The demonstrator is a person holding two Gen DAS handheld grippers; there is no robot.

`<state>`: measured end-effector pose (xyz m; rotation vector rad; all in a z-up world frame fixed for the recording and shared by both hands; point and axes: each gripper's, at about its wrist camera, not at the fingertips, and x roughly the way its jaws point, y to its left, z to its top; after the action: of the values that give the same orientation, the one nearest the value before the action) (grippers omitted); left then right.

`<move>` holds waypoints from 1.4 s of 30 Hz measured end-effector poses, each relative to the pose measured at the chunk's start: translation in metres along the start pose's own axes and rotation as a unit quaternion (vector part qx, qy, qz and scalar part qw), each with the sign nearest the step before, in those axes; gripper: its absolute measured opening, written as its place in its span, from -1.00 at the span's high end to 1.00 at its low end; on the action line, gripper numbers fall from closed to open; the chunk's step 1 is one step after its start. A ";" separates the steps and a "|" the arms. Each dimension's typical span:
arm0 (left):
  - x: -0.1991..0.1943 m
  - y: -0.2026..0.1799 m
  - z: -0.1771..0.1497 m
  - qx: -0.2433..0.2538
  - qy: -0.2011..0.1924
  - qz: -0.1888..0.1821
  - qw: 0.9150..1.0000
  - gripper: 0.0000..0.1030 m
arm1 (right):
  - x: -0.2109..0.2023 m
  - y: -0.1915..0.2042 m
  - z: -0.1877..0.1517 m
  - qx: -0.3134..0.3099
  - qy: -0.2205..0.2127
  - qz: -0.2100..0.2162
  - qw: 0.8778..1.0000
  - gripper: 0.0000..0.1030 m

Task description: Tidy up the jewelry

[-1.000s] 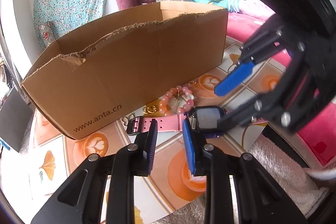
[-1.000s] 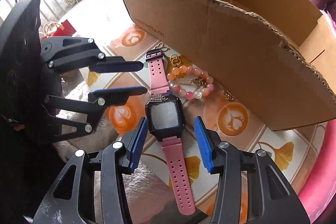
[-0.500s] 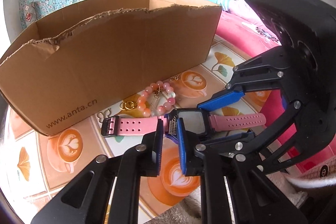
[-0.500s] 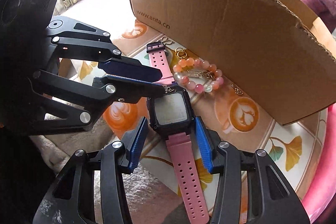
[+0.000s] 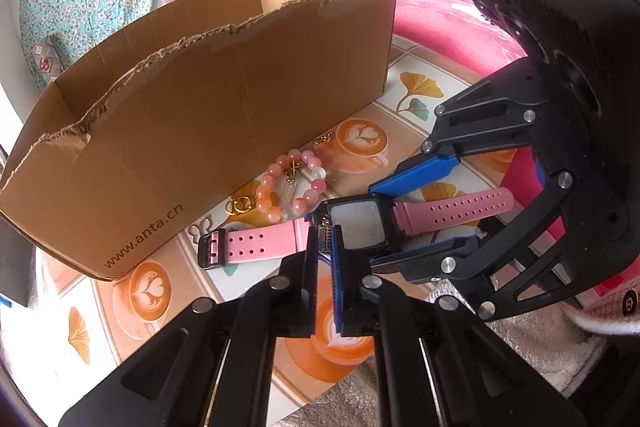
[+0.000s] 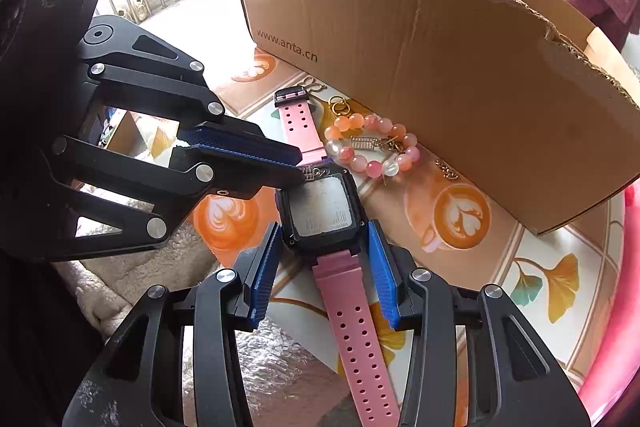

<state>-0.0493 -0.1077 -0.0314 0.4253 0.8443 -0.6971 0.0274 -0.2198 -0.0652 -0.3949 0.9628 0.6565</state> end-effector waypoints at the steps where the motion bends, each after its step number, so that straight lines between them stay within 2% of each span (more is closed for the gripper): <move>1: 0.001 -0.003 0.001 0.004 0.000 0.006 1.000 0.90 | 0.001 0.001 -0.001 0.000 -0.001 0.000 1.000 0.21; 4: 0.002 -0.008 0.000 0.012 -0.005 0.020 1.000 0.98 | 0.002 0.001 -0.001 0.001 -0.002 0.001 1.000 0.21; 20: 0.004 0.012 -0.012 -0.027 0.014 0.050 0.998 1.00 | 0.002 0.001 0.000 0.002 0.000 0.002 1.000 0.21; 33: -0.004 0.025 -0.018 -0.051 0.011 0.047 0.998 0.97 | 0.005 0.000 0.005 0.005 0.008 0.001 1.000 0.21; 42: 0.003 0.034 -0.014 -0.068 0.032 0.048 0.996 0.97 | 0.009 -0.001 0.010 -0.004 0.018 0.010 1.000 0.22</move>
<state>-0.0315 -0.0765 -0.0395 0.3649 0.9194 -0.5373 0.0380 -0.2118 -0.0681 -0.4061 0.9998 0.6737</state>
